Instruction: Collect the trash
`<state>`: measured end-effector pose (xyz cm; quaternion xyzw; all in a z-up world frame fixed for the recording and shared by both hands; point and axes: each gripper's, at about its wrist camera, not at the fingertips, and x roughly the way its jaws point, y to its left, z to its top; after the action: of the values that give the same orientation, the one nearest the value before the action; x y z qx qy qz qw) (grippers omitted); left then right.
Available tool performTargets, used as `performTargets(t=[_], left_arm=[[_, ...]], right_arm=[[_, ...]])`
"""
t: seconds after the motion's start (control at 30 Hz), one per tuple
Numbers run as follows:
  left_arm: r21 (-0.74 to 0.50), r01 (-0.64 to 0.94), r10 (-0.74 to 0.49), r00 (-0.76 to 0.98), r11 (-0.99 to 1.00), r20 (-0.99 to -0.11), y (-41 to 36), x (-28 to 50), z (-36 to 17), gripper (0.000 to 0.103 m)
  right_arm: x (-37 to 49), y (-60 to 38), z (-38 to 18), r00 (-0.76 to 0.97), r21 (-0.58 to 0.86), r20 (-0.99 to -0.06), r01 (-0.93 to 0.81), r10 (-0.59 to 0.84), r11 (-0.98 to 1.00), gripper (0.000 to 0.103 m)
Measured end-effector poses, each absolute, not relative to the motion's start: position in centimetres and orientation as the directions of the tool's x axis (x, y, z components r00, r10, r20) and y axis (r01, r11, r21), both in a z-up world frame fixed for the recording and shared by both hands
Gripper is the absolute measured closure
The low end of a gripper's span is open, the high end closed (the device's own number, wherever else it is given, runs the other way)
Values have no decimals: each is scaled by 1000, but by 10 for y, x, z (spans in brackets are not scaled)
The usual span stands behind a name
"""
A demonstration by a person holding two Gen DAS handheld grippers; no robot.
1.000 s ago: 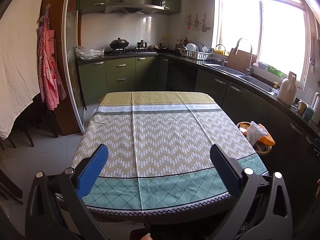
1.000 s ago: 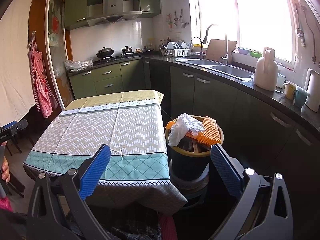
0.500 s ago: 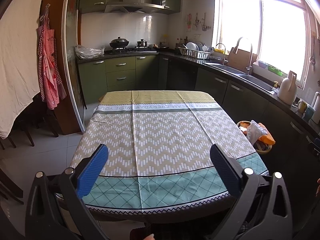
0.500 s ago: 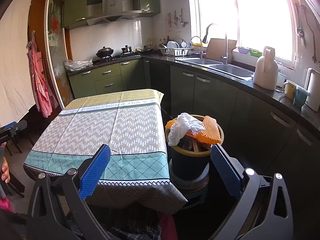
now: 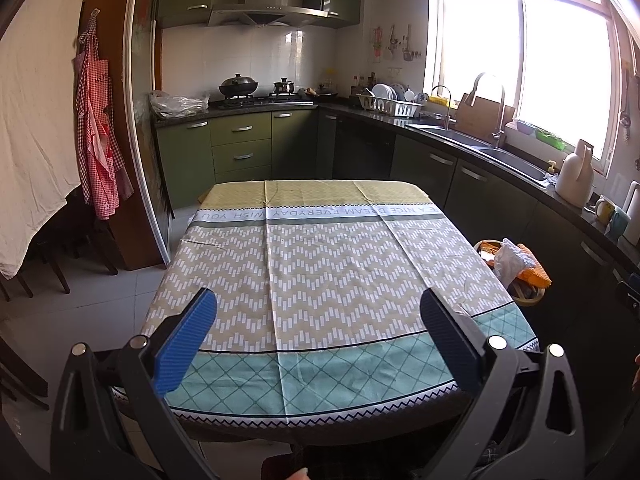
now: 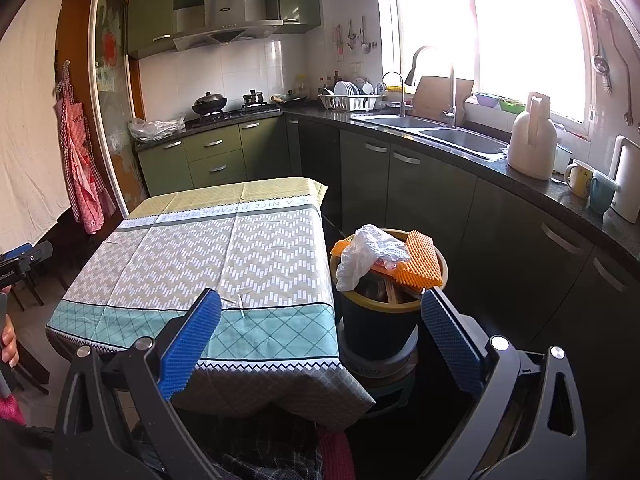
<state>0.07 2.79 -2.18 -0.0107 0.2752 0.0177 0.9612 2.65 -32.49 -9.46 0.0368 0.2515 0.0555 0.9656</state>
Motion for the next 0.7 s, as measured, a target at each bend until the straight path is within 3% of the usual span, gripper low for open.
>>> performTargets(t=[0.7], left_arm=[[-2, -31, 25, 843, 1000, -537, 27, 2, -23, 6]], right_arm=[[30, -325, -96, 863, 99, -489, -95, 131, 991, 4]])
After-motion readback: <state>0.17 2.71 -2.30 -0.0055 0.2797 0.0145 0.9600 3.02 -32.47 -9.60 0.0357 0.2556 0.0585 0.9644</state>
